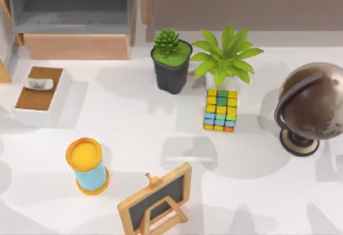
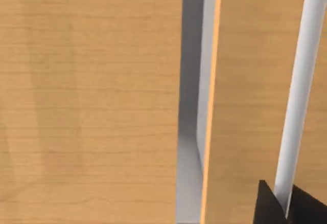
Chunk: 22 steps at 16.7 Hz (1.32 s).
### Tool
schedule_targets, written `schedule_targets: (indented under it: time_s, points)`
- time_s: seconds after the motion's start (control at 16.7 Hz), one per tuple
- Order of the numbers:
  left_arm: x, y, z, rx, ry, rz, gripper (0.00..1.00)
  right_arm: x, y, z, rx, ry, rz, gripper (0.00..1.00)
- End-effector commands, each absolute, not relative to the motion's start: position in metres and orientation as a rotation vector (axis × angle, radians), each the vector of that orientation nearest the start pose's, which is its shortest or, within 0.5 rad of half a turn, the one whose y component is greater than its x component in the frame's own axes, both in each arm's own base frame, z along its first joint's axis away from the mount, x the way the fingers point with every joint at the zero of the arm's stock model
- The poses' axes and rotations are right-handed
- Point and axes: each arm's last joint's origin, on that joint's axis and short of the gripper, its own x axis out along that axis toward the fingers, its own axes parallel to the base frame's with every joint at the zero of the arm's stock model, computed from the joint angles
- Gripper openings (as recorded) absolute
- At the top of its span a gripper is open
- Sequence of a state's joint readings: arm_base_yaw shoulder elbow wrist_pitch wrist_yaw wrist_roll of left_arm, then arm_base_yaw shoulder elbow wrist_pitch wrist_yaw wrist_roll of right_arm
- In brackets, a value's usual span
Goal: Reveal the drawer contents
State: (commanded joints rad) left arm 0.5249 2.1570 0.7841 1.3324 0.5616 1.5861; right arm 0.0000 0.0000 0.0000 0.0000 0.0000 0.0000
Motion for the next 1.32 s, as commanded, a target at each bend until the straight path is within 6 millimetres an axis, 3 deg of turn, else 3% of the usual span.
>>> schedule_targets:
  time_s: [0.18,0.54,0.9,1.2,1.32]
  points:
    - [0.308,0.175,0.089,1.557,0.006,-0.028,0.0,0.106,-0.001,0.16,0.0,0.0,0.0,1.0]
    - [0.302,0.176,0.089,1.564,0.003,-0.025,0.0,0.106,-0.001,0.16,0.0,0.0,0.0,1.0]
    - [0.249,0.175,0.088,1.555,0.008,-0.032,0.0,0.106,-0.001,0.16,0.0,0.0,0.0,1.0]
    - [0.245,0.175,0.088,1.556,0.006,-0.033,0.0,0.106,-0.001,0.16,0.0,0.0,0.0,1.0]
    - [0.245,0.175,0.088,1.556,0.006,-0.033,0.15,0.106,-0.001,0.16,0.0,0.0,0.0,1.0]
